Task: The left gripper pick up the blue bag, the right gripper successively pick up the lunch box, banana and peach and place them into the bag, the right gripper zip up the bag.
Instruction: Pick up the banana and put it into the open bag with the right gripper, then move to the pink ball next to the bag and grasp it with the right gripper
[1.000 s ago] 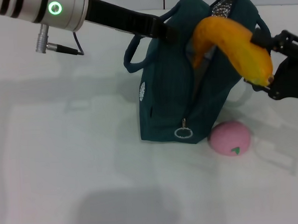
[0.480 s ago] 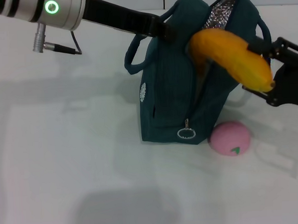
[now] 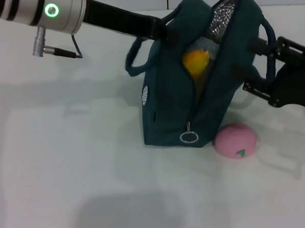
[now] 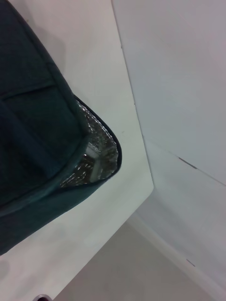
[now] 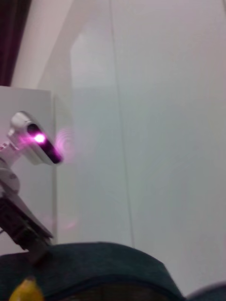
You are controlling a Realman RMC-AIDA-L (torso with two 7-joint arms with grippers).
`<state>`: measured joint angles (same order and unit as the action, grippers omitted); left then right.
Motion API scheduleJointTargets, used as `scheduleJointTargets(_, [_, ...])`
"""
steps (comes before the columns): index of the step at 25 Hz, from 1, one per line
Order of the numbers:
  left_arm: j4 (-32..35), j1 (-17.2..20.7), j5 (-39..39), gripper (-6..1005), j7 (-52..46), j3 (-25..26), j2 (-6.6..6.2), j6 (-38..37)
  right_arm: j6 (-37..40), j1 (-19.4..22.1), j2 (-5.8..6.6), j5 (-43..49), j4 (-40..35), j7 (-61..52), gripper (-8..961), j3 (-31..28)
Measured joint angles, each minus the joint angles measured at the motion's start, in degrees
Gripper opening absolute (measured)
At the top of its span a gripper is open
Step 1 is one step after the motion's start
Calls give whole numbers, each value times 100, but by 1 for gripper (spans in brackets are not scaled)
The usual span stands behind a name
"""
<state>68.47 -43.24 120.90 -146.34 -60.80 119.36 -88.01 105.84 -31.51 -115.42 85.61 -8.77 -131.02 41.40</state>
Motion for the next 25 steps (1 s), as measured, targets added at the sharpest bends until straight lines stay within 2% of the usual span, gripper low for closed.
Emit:
scheduleJointTargets(8, [8, 87, 6, 93, 19, 34, 0, 5, -52, 79, 55, -37, -311, 6, 563, -42])
scheduleJointTargets(9, [9, 88, 13, 93, 21, 37, 0, 8, 148, 116, 70, -60, -741, 96, 563, -46])
scheduleJointTargets(13, [-25, 94, 51, 93, 38, 42, 0, 50, 603, 224, 124, -343, -1572, 553, 561, -53])
scheduleJointTargets(19, [-33, 113, 62, 93, 42, 44, 0, 68, 1071, 483, 322, -681, -3109, 1616, 557, -23])
scheduleJointTargets(22, [-42, 114, 73, 93, 44, 45, -1, 139, 1049, 592, 419, -114, -4072, 1710, 555, 7])
scheduleJointTargets(25, [-54, 107, 139, 93, 43, 52, -7, 260, 702, 824, 370, 741, -5278, 1662, 552, -14])
